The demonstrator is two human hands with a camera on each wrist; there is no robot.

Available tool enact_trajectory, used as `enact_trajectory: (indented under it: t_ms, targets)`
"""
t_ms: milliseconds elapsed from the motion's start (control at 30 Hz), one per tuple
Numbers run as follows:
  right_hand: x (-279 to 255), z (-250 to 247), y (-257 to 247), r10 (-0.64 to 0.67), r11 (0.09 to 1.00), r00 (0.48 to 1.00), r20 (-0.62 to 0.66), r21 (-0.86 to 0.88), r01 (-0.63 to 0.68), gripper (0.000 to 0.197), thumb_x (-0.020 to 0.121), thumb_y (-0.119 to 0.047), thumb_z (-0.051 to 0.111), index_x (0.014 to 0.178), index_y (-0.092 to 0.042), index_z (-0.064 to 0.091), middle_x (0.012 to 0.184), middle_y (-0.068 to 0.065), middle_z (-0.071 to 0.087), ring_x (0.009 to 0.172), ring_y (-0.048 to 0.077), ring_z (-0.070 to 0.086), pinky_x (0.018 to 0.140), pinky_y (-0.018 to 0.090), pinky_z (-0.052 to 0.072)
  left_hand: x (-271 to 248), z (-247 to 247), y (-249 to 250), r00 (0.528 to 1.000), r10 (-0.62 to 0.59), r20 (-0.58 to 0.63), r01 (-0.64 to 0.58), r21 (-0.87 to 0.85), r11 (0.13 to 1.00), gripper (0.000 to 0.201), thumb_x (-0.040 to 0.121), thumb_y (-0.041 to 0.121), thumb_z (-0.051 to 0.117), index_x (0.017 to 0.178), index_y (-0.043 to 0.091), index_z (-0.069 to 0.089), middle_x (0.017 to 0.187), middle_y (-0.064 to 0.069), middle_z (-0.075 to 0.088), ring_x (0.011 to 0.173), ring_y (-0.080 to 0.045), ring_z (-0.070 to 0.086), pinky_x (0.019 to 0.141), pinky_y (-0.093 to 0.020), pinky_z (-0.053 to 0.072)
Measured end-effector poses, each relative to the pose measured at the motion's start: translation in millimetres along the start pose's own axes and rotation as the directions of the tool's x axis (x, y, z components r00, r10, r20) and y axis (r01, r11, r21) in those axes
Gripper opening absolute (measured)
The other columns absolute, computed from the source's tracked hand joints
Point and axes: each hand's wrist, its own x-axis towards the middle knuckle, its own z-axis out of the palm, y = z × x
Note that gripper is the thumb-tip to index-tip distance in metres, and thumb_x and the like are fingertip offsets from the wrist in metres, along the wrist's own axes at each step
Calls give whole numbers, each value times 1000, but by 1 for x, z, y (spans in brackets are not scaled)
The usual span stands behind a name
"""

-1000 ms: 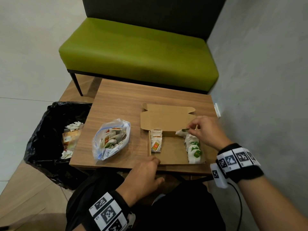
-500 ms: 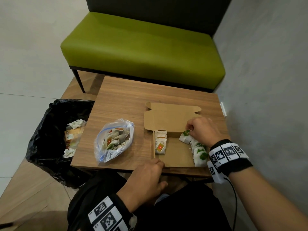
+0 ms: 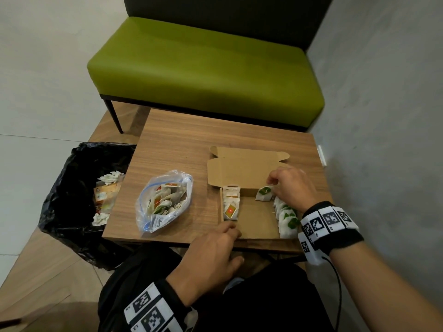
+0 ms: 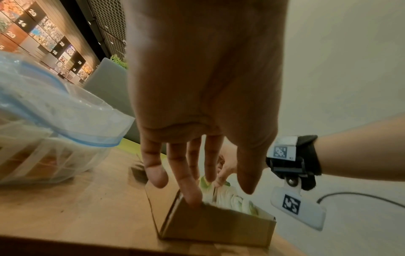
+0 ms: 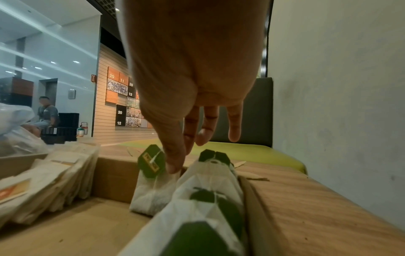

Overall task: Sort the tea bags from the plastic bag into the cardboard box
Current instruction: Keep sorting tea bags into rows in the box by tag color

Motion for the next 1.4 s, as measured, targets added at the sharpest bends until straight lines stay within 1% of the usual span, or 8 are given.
enact_trajectory:
  t_ms: [167, 267, 333, 467, 600, 867, 1067, 1400]
  targets:
    - [-14, -6, 5, 38, 996, 999, -5, 79, -37, 28, 86, -16, 73, 111, -28, 68, 106, -8, 65, 105, 13, 57, 95, 38, 49, -17, -37, -3, 946, -74, -316, 64, -42, 997, 28, 95, 36, 55, 123, 34, 57, 124, 16, 53, 103, -2, 51, 97, -28, 46]
    - [-28, -12, 5, 60, 987, 996, -64, 150, -49, 24, 88, -18, 72, 111, -25, 69, 107, -7, 65, 104, 13, 52, 91, 35, 46, -27, -66, -28, 795, -108, -597, 117, -23, 993, 13, 87, 26, 66, 100, 26, 69, 105, 6, 60, 99, -18, 55, 89, -42, 49]
    - [-39, -17, 0, 67, 985, 992, -111, 163, -48, 20, 89, -20, 71, 109, -24, 71, 105, -5, 65, 100, 12, 48, 83, 32, 42, -31, -80, -49, 732, -165, -661, 239, 23, 971, 11, 85, 25, 69, 96, 23, 70, 109, -2, 61, 101, -28, 54, 86, -44, 47]
    - [-61, -24, -24, 12, 970, 981, -194, 240, 35, 16, 88, -22, 72, 104, -22, 72, 100, -3, 66, 99, 16, 50, 83, 34, 44, -26, -90, -87, 788, -395, -472, 449, 1, 894, 25, 88, 38, 67, 109, 25, 66, 139, -10, 50, 121, -36, 52, 95, -45, 46]
    - [-82, -24, -66, -80, 932, 974, -213, 332, 149, 14, 87, -23, 71, 101, -21, 72, 94, -10, 61, 97, 14, 53, 81, 29, 39, -24, -77, -98, 829, -441, -343, 472, 6, 882, 26, 85, 31, 71, 108, 18, 69, 116, -12, 67, 104, -30, 62, 84, -35, 49]
    - [-102, -6, -140, -187, 813, 970, -153, 531, 241, 17, 95, -36, 60, 107, -30, 71, 89, -9, 62, 83, 8, 55, 72, 36, 50, -49, -58, -74, 825, -337, -454, 357, -44, 933, 49, 81, 32, 74, 127, 20, 62, 120, -4, 69, 106, -24, 65, 89, -38, 53]
    - [-97, -4, -171, -70, 969, 985, -160, 224, 106, 36, 100, -50, 46, 127, -32, 64, 92, 1, 73, 86, 23, 67, 68, 34, 46, -69, -47, -58, 879, -207, -430, 244, 33, 969, 50, 80, 31, 77, 127, 20, 62, 124, 1, 67, 102, -20, 66, 88, -33, 48]
    - [-106, 1, -170, 12, 976, 999, -36, 218, -4, 34, 94, -20, 62, 127, -26, 65, 116, 1, 66, 101, 20, 63, 85, 33, 51, -63, -46, -49, 846, -287, -449, 384, 140, 913, 61, 84, 48, 68, 136, 19, 53, 130, 1, 61, 108, -20, 63, 88, -37, 49]
